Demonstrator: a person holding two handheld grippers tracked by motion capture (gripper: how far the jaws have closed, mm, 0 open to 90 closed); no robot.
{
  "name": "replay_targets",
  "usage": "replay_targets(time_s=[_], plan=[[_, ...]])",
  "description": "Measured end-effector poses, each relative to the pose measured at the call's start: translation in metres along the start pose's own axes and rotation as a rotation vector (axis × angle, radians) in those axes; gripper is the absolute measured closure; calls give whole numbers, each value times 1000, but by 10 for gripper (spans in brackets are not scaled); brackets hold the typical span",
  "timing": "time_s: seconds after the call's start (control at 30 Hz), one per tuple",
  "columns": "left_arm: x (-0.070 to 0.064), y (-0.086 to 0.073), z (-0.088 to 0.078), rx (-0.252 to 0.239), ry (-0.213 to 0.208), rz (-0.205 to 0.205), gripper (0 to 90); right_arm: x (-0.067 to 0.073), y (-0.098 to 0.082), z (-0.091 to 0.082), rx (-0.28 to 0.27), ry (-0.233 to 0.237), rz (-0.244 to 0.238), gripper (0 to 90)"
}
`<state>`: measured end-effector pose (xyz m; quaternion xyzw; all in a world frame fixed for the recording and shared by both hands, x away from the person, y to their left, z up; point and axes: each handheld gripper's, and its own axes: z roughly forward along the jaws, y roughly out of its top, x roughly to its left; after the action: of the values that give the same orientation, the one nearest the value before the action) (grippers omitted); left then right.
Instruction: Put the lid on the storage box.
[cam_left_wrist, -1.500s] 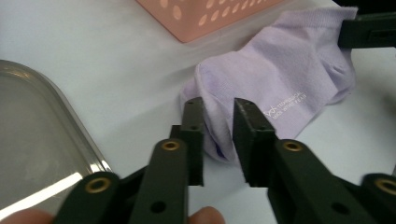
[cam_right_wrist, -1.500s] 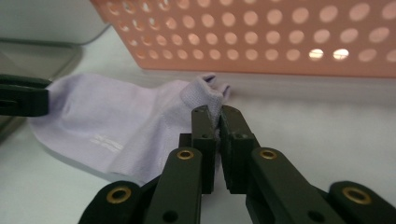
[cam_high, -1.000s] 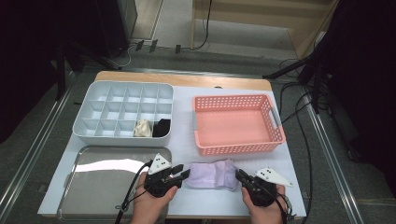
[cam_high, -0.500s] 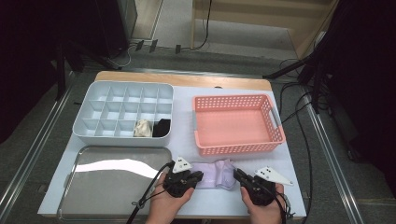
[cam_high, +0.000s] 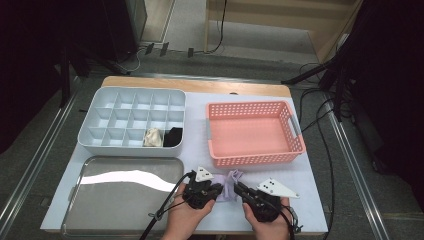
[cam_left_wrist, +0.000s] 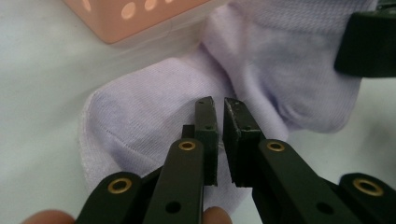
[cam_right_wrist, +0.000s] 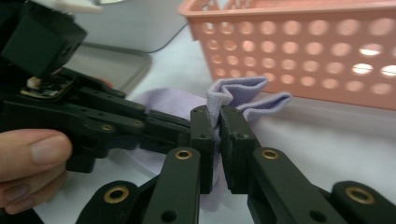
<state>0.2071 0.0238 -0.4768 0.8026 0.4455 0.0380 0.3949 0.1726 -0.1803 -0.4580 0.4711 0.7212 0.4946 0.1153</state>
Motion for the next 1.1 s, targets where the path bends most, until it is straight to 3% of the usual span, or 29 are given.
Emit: replay_targets(time_s=[0.17,0.37,0.47,0.57,0.63,0.73,0.8,0.87,1.0,1.1], plan=[[3,0,-23,-56,-19,5,811,14,3,10,12,28,-27,852],[31,-1,-57,-137,12,-47,814,28,2,25,34,46,-49,852],[45,-6,-59,-132,17,-81,817,36,0,33,47,57,-69,852],[47,-10,-57,-117,21,-74,817,45,-4,42,59,92,-102,804],[49,-11,-56,-111,23,-75,814,51,-6,44,32,134,-143,675],[52,-12,-58,-116,25,-82,810,54,-5,36,-17,169,-158,633],[53,-13,-59,-122,24,-86,809,47,-4,28,-40,165,-131,659],[52,-13,-59,-126,15,-85,807,36,-4,23,-38,112,-87,691],[49,-15,-54,-99,-1,-67,803,11,-16,21,15,-14,47,696],[46,-17,-47,-74,-1,-55,810,0,-26,24,66,-41,113,679]])
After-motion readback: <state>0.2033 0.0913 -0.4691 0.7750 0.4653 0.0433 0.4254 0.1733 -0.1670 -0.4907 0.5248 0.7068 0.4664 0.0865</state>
